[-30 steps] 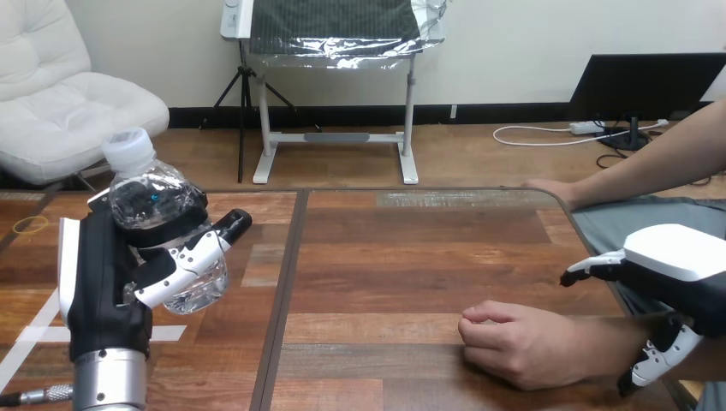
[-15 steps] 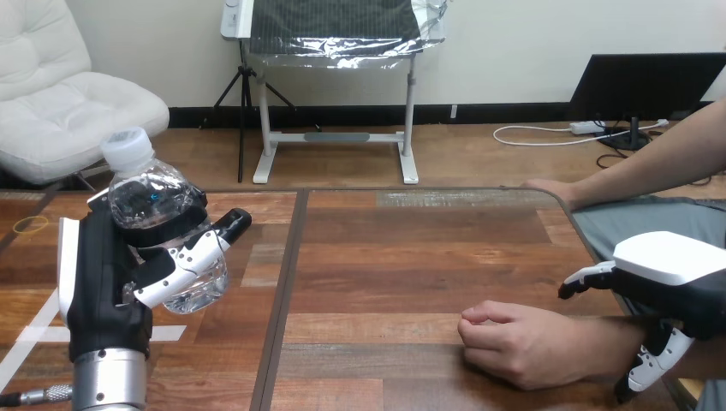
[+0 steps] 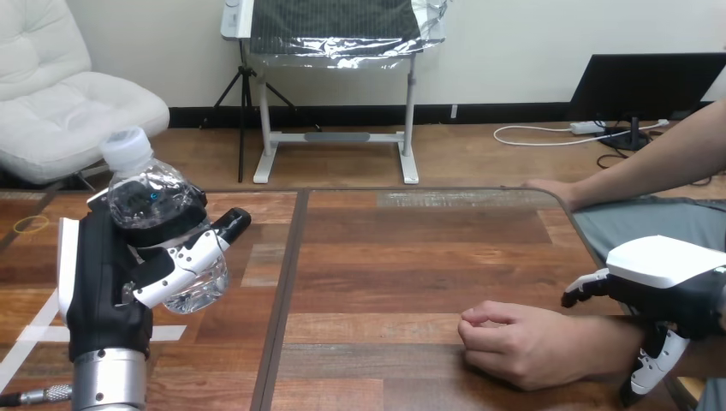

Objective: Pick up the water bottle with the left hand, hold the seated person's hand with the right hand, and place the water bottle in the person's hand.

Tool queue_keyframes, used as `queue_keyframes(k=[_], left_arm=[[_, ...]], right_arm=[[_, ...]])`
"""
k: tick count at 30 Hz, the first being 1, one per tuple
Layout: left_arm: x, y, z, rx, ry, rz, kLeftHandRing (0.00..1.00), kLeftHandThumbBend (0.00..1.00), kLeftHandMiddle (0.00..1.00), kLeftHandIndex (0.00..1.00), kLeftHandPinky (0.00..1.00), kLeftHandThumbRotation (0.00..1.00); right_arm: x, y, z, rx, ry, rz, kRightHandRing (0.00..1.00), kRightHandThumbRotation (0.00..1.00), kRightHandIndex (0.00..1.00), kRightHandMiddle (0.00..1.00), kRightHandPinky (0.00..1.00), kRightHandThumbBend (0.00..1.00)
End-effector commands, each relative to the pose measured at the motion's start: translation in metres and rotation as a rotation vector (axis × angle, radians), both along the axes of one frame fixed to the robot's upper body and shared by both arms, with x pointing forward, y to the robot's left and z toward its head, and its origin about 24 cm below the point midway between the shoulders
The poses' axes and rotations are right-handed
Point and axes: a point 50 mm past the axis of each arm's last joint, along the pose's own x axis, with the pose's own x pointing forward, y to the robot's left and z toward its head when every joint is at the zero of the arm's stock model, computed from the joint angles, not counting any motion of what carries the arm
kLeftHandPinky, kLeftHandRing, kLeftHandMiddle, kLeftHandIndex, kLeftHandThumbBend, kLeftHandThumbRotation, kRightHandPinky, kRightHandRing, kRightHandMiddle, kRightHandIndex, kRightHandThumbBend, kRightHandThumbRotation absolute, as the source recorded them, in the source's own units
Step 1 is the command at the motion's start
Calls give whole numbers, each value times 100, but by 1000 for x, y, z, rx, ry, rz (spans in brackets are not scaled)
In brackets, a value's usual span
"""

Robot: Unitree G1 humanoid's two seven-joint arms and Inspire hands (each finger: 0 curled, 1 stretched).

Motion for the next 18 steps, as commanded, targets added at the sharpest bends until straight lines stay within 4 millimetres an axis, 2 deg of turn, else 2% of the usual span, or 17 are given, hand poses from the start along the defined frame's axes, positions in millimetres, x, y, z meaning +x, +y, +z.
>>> queue_keyframes(k=[1,18], left_arm=[[10,-2,21,-1,-109,-12,22,50,28,37,17,0],[9,-2,21,-11,-112,-12,21,50,27,37,16,0]], right_arm=[[13,4,9,-9,-28,-6,85,24,84,85,85,100],[19,0,-2,-55,49,-57,84,24,84,85,85,100]])
